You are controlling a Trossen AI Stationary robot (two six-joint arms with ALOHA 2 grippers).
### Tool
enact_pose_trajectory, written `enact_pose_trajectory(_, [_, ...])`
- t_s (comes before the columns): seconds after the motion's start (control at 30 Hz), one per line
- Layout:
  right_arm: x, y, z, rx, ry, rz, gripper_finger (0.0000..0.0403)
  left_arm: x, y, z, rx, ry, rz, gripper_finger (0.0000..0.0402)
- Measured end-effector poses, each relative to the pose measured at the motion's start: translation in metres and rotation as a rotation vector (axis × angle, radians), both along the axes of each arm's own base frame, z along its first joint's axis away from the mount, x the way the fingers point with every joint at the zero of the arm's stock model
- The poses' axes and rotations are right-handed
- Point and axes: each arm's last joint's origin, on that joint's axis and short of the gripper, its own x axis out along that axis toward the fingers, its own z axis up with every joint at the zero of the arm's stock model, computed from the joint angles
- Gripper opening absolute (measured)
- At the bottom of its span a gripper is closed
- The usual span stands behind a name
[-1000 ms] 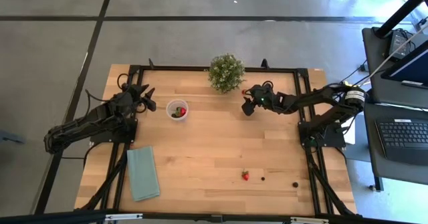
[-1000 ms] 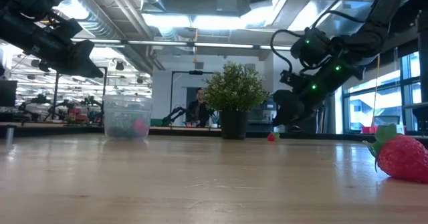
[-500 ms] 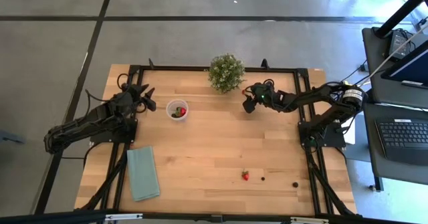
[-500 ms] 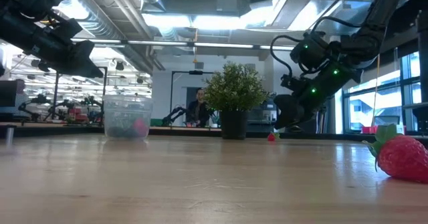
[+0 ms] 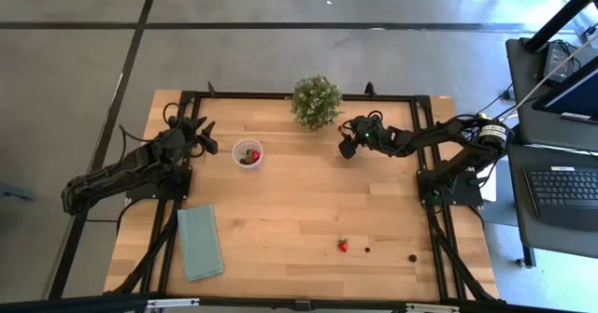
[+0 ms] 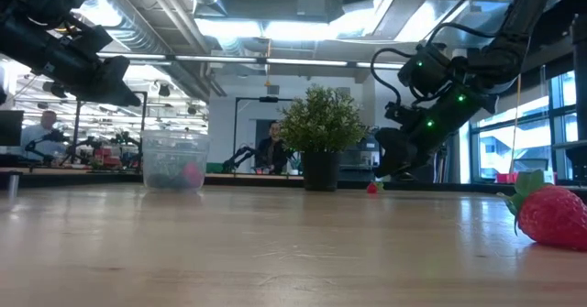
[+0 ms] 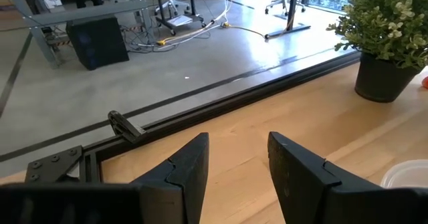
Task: Pick and placing Produce into tupperware
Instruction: Put the red strawberry into the transparent container
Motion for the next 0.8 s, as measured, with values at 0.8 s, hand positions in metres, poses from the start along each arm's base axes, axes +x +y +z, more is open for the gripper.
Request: enact_pose_trajectory(0.8, [-0.0033,-0.0061,0.0002,0.002,-0.003,-0.029,0.0241,0.0000,0.0000,0.0001,0.000,-0.001,-0.001,0.0145])
